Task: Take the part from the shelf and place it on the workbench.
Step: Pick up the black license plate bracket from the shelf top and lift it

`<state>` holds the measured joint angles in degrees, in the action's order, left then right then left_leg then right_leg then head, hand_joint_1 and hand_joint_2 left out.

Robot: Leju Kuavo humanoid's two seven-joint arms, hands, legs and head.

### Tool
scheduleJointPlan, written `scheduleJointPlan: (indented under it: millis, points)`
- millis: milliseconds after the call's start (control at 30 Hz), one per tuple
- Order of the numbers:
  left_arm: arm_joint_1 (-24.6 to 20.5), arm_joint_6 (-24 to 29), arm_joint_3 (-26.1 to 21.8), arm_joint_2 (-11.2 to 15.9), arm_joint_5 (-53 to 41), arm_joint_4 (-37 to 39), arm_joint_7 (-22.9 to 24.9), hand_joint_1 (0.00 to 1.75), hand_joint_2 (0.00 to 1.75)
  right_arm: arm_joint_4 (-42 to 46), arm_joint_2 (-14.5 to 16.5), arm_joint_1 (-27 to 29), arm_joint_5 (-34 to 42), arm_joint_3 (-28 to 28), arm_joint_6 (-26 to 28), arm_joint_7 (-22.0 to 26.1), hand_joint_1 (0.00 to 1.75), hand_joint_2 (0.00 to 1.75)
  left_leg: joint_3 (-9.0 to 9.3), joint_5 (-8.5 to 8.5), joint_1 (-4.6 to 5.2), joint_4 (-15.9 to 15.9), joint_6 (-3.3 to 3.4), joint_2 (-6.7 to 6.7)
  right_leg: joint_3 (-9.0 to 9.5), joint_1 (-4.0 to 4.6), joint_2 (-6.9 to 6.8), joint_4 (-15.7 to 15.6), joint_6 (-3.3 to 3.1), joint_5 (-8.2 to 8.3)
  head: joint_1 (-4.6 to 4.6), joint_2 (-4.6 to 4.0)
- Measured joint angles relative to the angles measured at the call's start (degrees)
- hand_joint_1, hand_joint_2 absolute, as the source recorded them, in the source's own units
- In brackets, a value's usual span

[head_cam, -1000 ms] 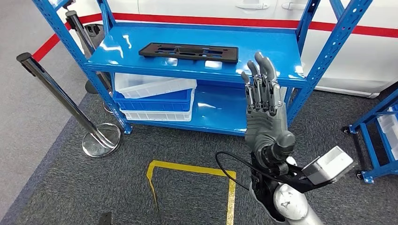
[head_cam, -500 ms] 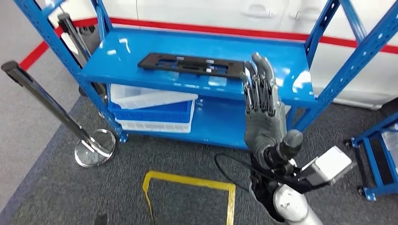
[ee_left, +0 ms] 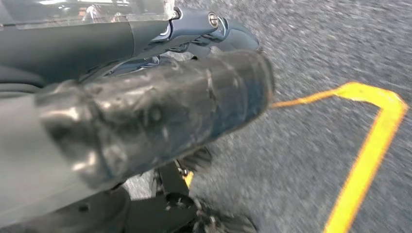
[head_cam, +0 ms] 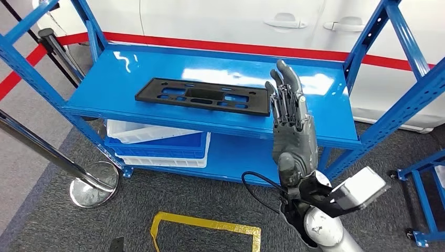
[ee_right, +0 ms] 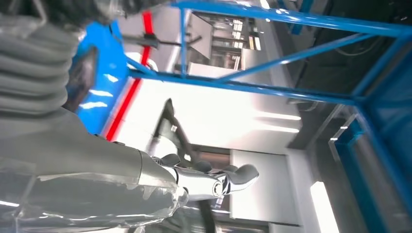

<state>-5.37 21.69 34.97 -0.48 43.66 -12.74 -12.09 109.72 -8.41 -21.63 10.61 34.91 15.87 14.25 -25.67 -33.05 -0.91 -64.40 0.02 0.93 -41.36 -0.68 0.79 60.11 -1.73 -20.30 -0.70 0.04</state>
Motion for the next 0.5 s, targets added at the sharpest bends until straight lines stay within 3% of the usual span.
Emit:
scheduleJointPlan:
  millis: [33,100,133,167,200,267,333,433,500]
  points:
    - [-0.11,-0.01,0.15,-0.09,-0.12,0.00,0.02,0.00,0.00,0.04,0.00,-0.04,-0.69,0.01,0.40,0.02,0.00,0.87,-2.42,-0.28,-0.06,-3.52,-0.19,-0.09,0.82,-0.14,-0.01,-0.46,-0.20,-0.41,-0.04,0.00]
    - [-0.21,-0.02,0.51,-0.25,-0.30,0.00,0.06,0.00,0.00,0.05,0.00,0.07,-0.85,0.02,0.97,-0.03,0.00,0.00,-6.88,-3.67,-0.19,-8.01,-0.64,-0.26,2.39,-0.24,0.02,-0.91,-0.36,-1.41,-0.15,0.00]
    - [-0.21,-0.01,0.66,-0.27,-0.32,0.01,0.07,0.00,0.00,0.04,0.00,0.13,-0.36,0.02,1.04,-0.07,0.00,0.00,-8.39,-5.40,-0.24,-8.54,-0.81,-0.33,3.13,-0.28,0.10,-0.96,-0.31,-1.95,-0.15,0.00]
    - [-0.16,0.00,0.74,-0.27,-0.32,0.02,0.07,0.00,0.00,0.04,0.00,0.20,0.28,0.02,0.98,-0.05,0.00,0.00,-9.34,-6.08,-0.29,-7.85,-0.90,-0.39,3.91,-0.34,0.21,-0.98,-0.21,-2.52,-0.18,0.00]
    - [-0.09,0.01,0.78,-0.27,-0.32,0.03,0.07,0.00,0.00,0.03,0.00,0.27,0.89,0.02,0.86,0.00,0.00,0.00,-9.70,-5.18,-0.33,-5.98,-0.94,-0.45,4.66,-0.42,0.32,-0.97,-0.06,-3.05,-0.18,0.00]
    - [0.01,-0.02,0.86,-0.27,-0.34,0.04,0.12,0.00,0.00,-0.01,0.00,0.34,1.76,0.03,0.48,0.15,0.00,0.00,-9.27,1.15,-0.37,0.65,-0.77,-0.52,5.98,-0.57,0.45,-0.94,0.45,-3.96,-0.19,0.00]
    - [-0.01,-0.09,1.05,-0.28,-0.39,0.04,0.25,0.00,0.00,-0.07,0.00,0.32,2.15,0.04,0.11,0.23,0.00,0.00,-8.89,5.64,-0.16,5.29,-0.34,-0.52,6.50,-0.55,0.52,-0.81,1.14,-4.55,-0.22,0.00]
    - [-0.04,-0.18,1.23,-0.31,-0.54,0.04,0.32,0.00,0.00,-0.12,0.00,0.29,2.42,0.09,-0.25,0.22,0.00,0.00,-8.79,6.69,0.03,5.80,0.76,-0.42,6.52,-0.40,0.57,-0.81,2.25,-5.05,-0.21,0.00]
    - [-0.10,-0.04,1.26,-0.40,-0.81,0.04,0.10,0.00,0.00,-0.13,0.00,0.24,2.66,0.09,-0.42,0.22,0.00,0.00,-8.50,6.99,-0.09,6.21,1.49,-0.48,5.87,-0.39,0.24,0.89,2.70,-6.45,-0.14,0.00]
